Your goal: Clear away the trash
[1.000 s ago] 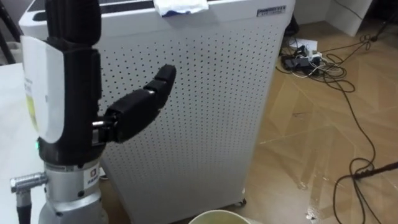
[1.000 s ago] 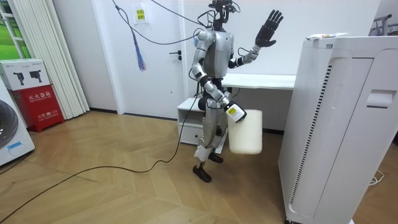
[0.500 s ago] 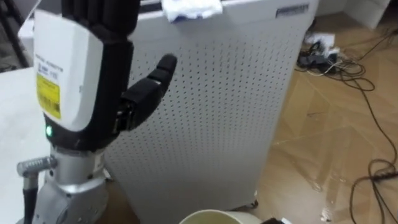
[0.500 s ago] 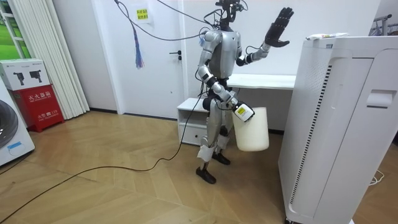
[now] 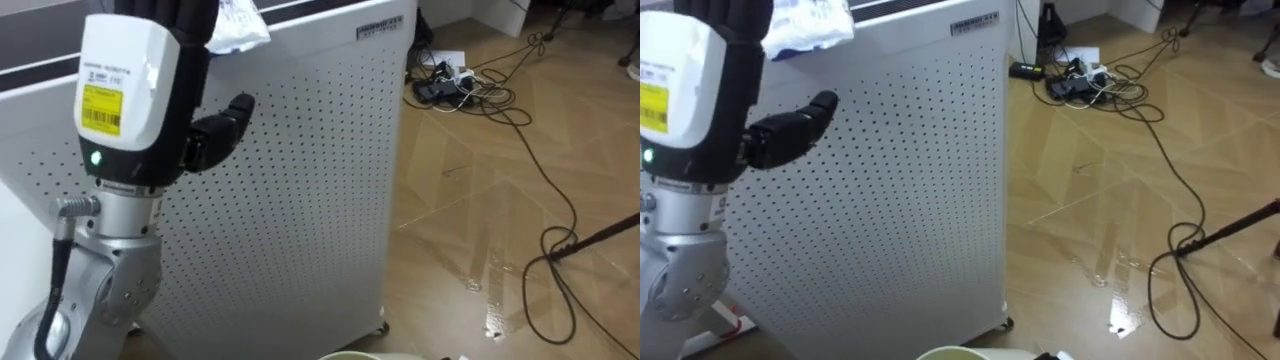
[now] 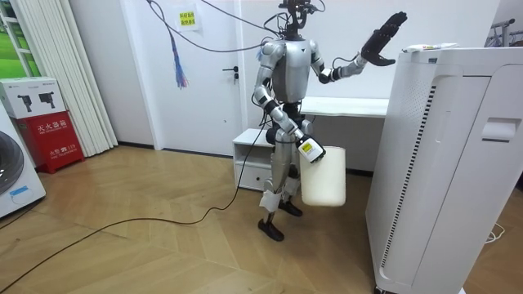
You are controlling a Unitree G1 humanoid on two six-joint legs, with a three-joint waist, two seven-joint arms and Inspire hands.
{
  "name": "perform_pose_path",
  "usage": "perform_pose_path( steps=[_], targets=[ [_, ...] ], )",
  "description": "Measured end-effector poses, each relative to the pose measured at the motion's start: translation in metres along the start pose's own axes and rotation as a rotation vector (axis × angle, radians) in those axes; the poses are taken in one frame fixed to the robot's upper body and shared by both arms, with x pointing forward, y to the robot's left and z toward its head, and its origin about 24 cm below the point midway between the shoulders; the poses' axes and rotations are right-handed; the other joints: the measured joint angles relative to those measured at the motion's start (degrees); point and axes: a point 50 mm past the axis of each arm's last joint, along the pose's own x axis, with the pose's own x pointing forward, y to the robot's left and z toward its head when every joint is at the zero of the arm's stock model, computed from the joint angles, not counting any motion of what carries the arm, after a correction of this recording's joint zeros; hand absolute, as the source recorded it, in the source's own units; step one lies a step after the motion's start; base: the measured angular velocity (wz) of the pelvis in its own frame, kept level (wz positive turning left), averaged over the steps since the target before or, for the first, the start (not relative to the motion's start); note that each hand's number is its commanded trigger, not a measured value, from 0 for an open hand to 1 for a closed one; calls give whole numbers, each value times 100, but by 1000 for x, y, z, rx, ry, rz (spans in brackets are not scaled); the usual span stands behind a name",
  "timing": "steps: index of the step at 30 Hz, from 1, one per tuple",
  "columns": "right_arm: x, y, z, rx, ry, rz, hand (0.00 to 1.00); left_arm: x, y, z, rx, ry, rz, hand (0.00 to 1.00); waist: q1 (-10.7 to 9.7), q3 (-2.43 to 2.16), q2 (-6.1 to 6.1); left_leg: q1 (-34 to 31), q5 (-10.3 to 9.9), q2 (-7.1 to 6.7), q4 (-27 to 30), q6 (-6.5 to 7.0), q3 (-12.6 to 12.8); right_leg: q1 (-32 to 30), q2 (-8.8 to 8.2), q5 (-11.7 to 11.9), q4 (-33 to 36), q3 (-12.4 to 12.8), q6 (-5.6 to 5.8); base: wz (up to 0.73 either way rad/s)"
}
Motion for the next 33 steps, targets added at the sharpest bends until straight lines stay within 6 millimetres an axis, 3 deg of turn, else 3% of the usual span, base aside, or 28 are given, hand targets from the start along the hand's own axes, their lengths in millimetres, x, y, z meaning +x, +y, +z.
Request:
perform_pose_path(
  steps=[10,20,28,33],
  targets=[
    [0,-1,-3,2,27,16,100,1,-7,-10,41,67,-70,0,-42,-7,222,45,-9,30,10,14,83,-36,40,7,111,78,-10,-4],
    [0,-2,0,0,22,13,100,-6,-17,-26,91,140,-195,0,-45,-8,231,2,-9,28,17,14,123,-119,32,6,149,101,-10,-1],
    [-1,-4,1,-5,16,3,100,-4,-27,-46,147,204,-273,0,-40,-7,269,-1,-9,27,11,15,124,-122,33,6,149,106,-10,0],
    [-1,-4,2,-5,15,5,100,0,-28,-49,151,215,-291,0,-26,-6,305,5,-8,27,15,15,137,-122,31,6,149,117,-10,0]
  ],
)
